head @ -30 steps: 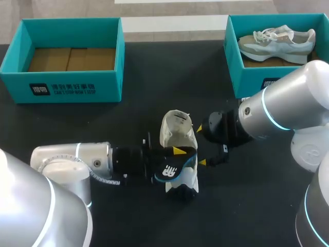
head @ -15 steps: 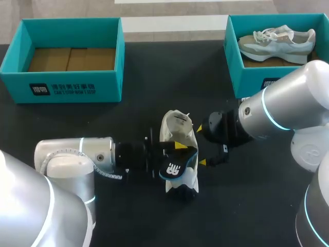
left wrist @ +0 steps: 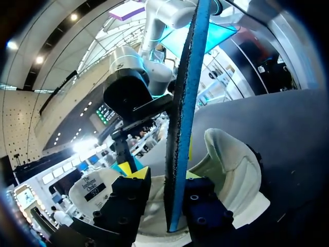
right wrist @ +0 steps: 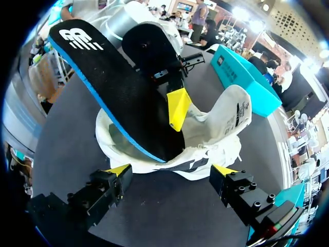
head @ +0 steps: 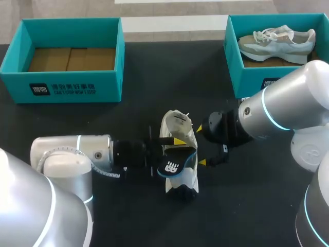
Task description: Take the shoe out of the shoebox, open the shoe tongue, remove and reinsert the insole, then place the shoe into the shoebox
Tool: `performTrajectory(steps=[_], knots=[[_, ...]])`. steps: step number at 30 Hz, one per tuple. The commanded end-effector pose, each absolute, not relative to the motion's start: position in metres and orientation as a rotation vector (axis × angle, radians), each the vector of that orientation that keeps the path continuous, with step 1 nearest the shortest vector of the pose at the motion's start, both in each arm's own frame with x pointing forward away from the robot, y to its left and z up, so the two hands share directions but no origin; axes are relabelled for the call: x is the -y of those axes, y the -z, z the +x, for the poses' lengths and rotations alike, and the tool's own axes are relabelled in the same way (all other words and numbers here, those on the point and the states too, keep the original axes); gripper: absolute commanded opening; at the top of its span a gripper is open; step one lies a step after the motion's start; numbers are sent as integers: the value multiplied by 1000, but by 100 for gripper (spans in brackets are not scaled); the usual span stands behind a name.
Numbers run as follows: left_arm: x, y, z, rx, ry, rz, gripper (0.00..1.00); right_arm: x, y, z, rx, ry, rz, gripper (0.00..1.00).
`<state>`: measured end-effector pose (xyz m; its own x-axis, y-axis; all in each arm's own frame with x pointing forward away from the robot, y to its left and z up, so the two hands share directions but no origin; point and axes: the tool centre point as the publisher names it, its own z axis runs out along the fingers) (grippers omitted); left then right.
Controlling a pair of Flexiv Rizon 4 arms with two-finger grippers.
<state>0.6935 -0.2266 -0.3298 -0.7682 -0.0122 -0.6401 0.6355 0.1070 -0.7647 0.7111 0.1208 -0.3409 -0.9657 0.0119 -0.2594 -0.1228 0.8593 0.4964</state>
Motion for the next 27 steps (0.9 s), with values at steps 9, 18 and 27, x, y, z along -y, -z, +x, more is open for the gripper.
performTrajectory(steps=[9,18,27], knots=[[220,310,678,-1952,1649,601,35,-121,342,710,-2778,-766,-83,100],[209,303,659,-1962,1645,593,31,-121,342,710,-2778,-766,-83,100],[210,309,647,-2000,1637,588,1,-121,342,710,-2778,-766,-83,100]])
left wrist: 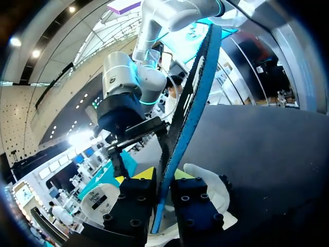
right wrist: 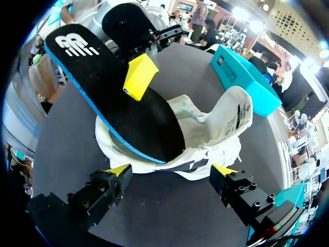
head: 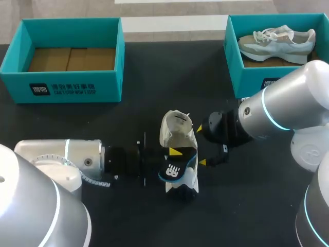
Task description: Take the shoe out of the shoebox, open the shoe tongue, remove and reinsert the insole, then place the shoe into the shoebox
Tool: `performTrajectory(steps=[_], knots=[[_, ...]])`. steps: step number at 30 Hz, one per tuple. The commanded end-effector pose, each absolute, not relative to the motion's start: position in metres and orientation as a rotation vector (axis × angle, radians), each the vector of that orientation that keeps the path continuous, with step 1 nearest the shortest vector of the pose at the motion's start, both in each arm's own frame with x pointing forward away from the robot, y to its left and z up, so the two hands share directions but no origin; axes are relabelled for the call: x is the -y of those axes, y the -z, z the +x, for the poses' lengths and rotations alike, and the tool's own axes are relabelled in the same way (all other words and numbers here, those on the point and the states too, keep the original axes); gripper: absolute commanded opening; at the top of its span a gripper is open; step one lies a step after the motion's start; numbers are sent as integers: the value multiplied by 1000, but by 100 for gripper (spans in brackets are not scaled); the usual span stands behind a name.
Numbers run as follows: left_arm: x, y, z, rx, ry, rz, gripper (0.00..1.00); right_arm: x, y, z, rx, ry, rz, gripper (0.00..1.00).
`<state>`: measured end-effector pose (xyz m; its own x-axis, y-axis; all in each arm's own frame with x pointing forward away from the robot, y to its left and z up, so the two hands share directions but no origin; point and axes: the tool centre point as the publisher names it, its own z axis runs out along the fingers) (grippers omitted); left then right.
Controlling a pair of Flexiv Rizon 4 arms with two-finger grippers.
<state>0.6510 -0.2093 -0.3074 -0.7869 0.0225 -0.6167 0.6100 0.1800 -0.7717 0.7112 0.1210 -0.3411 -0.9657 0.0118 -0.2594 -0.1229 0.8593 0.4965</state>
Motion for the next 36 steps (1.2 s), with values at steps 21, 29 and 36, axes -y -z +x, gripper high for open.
performTrajectory(steps=[21,29,36], knots=[[219,345,684,-2011,1594,584,0,-121,342,710,-2778,-766,-83,100],[216,350,696,-2022,1566,545,8,-121,342,710,-2778,-766,-83,100],[213,331,688,-1985,1580,560,36,-121,342,710,-2778,-766,-83,100]])
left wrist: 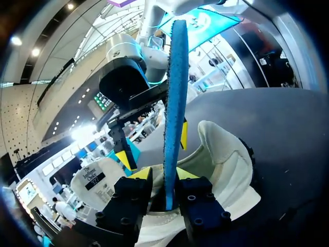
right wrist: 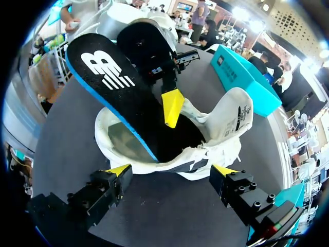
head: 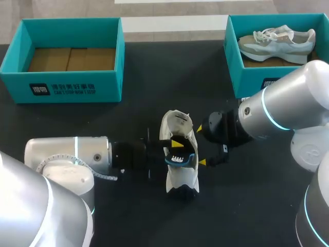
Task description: Take the shoe out of the shoebox, open the shoe tongue, remove and reinsert the insole, then place the shoe into the shoebox
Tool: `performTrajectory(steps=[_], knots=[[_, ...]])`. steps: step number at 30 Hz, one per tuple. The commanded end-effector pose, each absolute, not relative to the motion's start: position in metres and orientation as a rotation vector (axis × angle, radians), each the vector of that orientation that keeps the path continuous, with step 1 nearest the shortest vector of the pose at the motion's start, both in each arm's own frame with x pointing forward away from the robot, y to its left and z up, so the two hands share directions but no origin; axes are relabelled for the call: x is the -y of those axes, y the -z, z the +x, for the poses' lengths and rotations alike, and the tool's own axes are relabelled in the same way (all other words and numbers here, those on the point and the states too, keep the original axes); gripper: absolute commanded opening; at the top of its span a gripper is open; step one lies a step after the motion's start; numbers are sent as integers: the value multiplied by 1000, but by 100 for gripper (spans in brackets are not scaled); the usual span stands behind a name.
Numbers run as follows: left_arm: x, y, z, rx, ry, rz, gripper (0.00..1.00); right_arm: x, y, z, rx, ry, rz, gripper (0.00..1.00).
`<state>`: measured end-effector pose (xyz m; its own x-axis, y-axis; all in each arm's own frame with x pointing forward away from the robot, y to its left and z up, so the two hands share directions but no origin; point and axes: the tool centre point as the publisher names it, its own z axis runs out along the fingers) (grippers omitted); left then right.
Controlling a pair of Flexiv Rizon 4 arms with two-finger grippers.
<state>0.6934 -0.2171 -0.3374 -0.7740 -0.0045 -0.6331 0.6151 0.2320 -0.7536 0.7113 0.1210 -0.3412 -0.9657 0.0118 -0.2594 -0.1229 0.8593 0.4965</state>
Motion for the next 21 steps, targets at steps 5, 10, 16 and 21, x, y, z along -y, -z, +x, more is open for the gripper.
performTrajectory(steps=[5,10,16,21], knots=[[208,318,681,-1965,1568,579,35,-121,342,710,-2778,-766,-83,100],[204,312,670,-1952,1564,589,25,-121,342,710,-2778,-766,-83,100],[201,315,659,-1960,1563,581,0,-121,342,710,-2778,-766,-83,100],[207,327,658,-1971,1569,564,0,-121,342,710,-2778,-766,-83,100]])
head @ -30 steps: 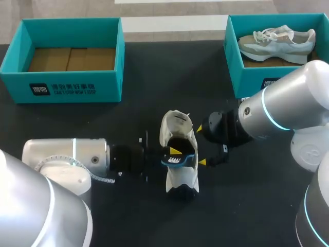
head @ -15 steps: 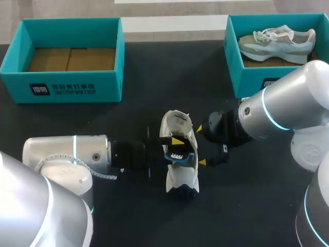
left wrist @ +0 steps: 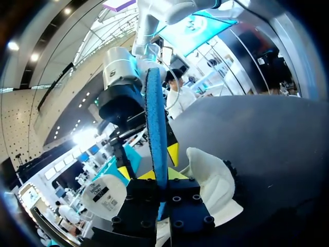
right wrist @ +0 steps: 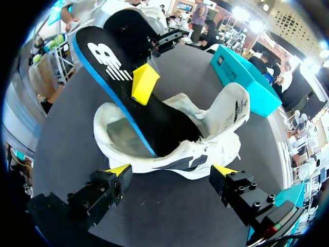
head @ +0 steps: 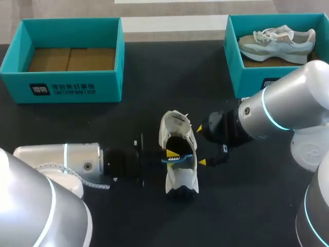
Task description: Take the shoe out of the shoebox, open the shoe tongue, remove and reinsert the insole, then place the shoe into the shoebox
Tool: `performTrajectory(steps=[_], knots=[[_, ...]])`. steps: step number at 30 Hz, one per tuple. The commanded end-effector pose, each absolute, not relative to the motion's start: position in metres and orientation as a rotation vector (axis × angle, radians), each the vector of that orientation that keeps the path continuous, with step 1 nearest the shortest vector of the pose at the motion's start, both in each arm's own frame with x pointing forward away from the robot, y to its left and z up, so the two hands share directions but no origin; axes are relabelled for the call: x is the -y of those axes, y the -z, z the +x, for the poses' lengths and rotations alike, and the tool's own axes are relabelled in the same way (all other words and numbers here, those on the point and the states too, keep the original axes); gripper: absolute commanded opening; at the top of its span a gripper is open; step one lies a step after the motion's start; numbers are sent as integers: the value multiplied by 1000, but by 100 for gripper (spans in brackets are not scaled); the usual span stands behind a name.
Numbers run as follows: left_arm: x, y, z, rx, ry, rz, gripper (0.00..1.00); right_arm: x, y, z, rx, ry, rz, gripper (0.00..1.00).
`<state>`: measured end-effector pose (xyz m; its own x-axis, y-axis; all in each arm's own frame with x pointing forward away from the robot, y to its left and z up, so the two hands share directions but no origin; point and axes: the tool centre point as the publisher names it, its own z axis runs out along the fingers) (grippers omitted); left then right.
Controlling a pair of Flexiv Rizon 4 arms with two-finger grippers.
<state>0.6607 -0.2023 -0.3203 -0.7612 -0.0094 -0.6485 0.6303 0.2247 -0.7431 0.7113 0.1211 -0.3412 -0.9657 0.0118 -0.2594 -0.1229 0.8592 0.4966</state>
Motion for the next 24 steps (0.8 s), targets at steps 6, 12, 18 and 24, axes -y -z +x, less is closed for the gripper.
performTrajectory(steps=[6,12,18,24], knots=[[217,337,672,-1959,1534,585,0,-121,342,710,-2778,-766,-83,100],[219,344,689,-1946,1472,601,0,-121,342,710,-2778,-766,-83,100],[216,347,691,-1957,1451,599,0,-121,342,710,-2778,-766,-83,100],[210,334,687,-1928,1459,582,47,-121,342,710,-2778,-766,-83,100]])
